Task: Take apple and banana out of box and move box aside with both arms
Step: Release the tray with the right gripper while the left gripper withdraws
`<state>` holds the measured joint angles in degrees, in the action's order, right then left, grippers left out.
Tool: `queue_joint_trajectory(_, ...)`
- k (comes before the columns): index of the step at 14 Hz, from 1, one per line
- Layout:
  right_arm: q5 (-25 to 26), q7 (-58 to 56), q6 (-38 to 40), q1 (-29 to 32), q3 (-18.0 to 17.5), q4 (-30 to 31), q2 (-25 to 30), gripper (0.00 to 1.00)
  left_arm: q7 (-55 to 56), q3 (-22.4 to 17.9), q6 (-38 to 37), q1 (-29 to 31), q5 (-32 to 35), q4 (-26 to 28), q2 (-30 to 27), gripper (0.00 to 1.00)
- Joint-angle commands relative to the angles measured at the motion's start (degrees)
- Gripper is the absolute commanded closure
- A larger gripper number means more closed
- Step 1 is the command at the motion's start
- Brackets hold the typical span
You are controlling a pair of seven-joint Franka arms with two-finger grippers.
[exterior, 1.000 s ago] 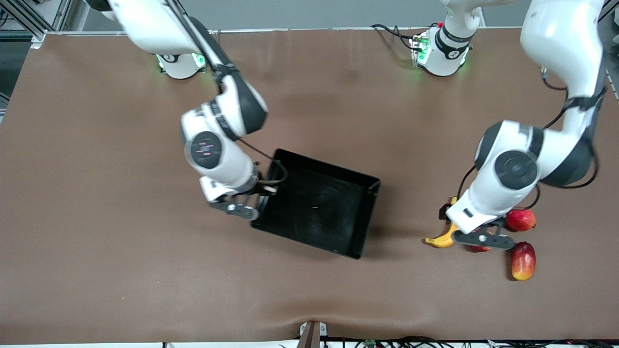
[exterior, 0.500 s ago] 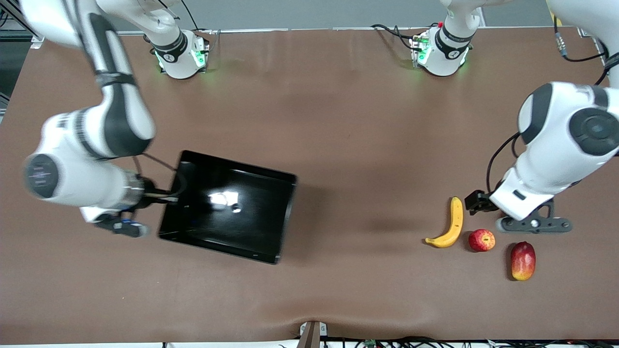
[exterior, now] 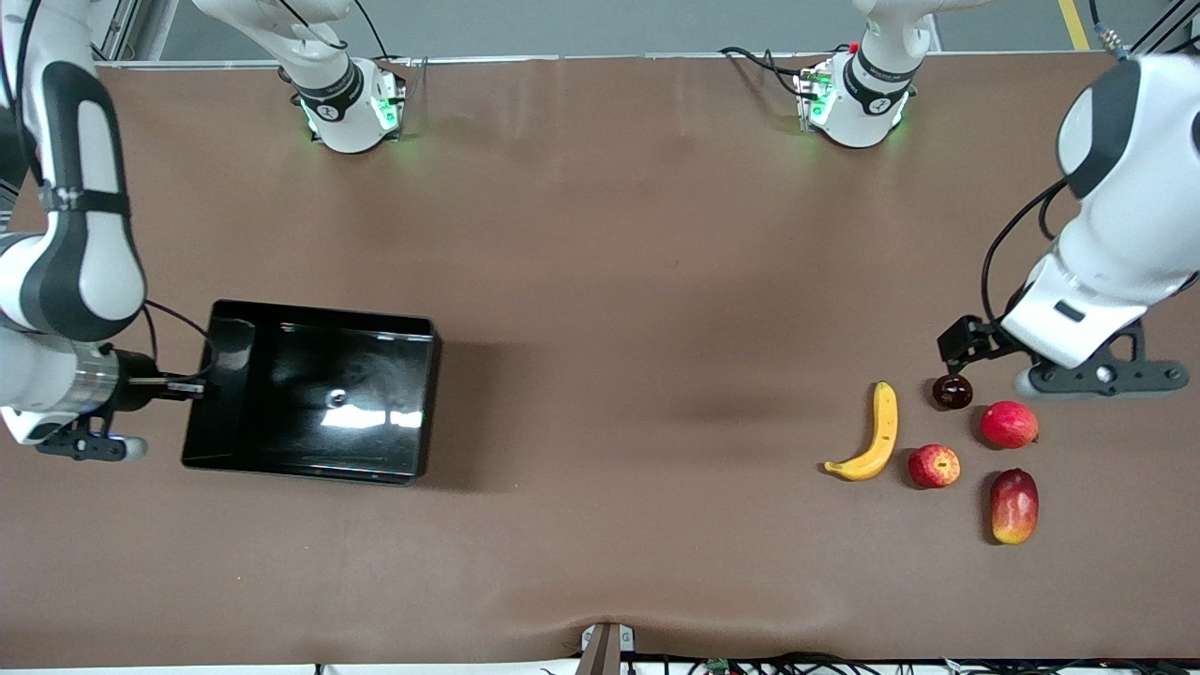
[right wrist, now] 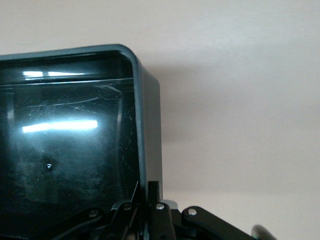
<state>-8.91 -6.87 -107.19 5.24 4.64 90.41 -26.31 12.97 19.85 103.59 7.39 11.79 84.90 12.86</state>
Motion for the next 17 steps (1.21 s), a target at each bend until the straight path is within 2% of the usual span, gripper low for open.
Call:
queue_joint_trajectory(1,0.21,-7.17,-5.90,5.11,-1.38,6.77,1.44,1.00,-0.41,-0.07,-1.37,0.43,-1.16,0.79,-2.83,0.00)
queue_joint_trajectory(4,0.12,-13.94,-16.36,9.16,-1.47,15.03,1.35,1.00,-0.49,0.10,-2.60,0.43,-1.16,0.79,-4.07,0.00)
queue_joint_trajectory(9,0.03,-15.19,-21.74,11.10,-1.56,20.76,0.91,1.00,-0.58,0.45,-4.53,0.17,-1.24,0.88,-6.44,0.00)
queue_joint_trajectory(10,0.03,-15.02,-21.49,10.85,-1.56,20.59,0.91,0.80,-0.67,0.02,-4.63,0.00,-2.11,0.88,-6.88,0.00)
queue_joint_trajectory(11,-0.06,-14.76,-21.05,10.84,-1.56,20.33,0.91,0.25,-0.67,-0.51,-4.71,-0.18,-4.30,1.31,-8.28,0.00)
queue_joint_trajectory(12,-0.06,-14.84,-19.74,10.93,-1.56,19.72,1.00,0.00,-0.67,-1.99,-4.80,-0.62,-6.41,2.01,-9.68,0.00)
queue_joint_trajectory(13,-0.06,-15.02,-16.94,10.84,-1.56,17.71,1.00,0.00,-0.84,-3.66,-5.41,-2.19,-7.39,3.41,-11.09,0.00)
queue_joint_trajectory(15,-0.06,-15.46,-10.18,10.06,-1.82,11.75,0.91,0.00,-1.28,-10.15,-6.29,-7.71,-8.97,6.92,-14.42,0.00)
queue_joint_trajectory(17,-0.41,-15.55,-9.36,8.74,-1.82,4.72,0.47,0.00,-1.28,-13.60,-6.82,-10.28,-10.47,10.79,-18.12,0.00)
